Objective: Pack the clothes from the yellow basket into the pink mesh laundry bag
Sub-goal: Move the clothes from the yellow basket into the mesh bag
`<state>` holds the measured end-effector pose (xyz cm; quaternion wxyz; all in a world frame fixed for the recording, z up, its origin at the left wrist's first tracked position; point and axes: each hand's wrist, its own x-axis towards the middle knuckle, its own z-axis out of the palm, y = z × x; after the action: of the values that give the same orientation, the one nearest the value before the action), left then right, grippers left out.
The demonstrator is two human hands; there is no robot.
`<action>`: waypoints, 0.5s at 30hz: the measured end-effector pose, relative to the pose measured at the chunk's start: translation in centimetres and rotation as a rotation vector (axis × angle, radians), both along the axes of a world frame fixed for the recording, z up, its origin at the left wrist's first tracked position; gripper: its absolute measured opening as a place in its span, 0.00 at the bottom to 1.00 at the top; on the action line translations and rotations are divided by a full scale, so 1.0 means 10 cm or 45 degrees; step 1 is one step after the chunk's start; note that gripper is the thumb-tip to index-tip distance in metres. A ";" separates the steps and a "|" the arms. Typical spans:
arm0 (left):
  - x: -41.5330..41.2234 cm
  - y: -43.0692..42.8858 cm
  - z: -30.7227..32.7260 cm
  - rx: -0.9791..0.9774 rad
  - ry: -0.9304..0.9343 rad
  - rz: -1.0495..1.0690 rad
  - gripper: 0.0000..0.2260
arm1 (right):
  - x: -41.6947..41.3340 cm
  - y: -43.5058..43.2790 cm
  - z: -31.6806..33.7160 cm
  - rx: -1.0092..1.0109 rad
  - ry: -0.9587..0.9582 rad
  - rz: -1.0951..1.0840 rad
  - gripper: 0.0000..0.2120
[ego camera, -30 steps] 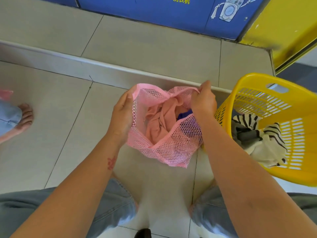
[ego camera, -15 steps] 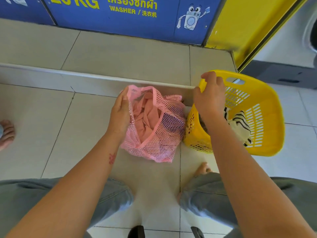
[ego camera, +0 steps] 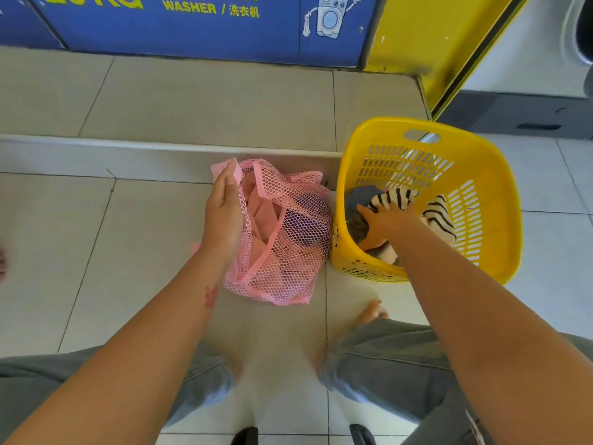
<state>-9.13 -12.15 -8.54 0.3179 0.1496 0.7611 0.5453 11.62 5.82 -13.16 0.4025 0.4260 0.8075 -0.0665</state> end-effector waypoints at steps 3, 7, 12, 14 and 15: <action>0.00 0.04 0.00 0.008 0.000 0.000 0.18 | -0.11 0.10 -0.04 -0.294 -0.117 -0.039 0.38; -0.02 0.03 0.00 0.018 0.007 -0.013 0.18 | -0.01 -0.03 -0.17 -0.019 -0.196 0.065 0.29; -0.05 -0.01 0.03 0.012 -0.002 -0.014 0.18 | 0.03 0.09 0.06 0.081 0.572 -0.310 0.21; -0.05 -0.06 0.04 0.027 -0.012 -0.017 0.19 | 0.01 0.11 0.27 0.165 0.972 -0.510 0.20; -0.06 -0.08 0.05 0.037 -0.010 -0.020 0.18 | -0.01 0.10 0.40 0.224 1.119 -0.569 0.19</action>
<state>-9.73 -12.95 -8.06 0.3230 0.1581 0.7506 0.5544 11.51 6.82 -9.15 -0.0373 0.5525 0.7923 -0.2561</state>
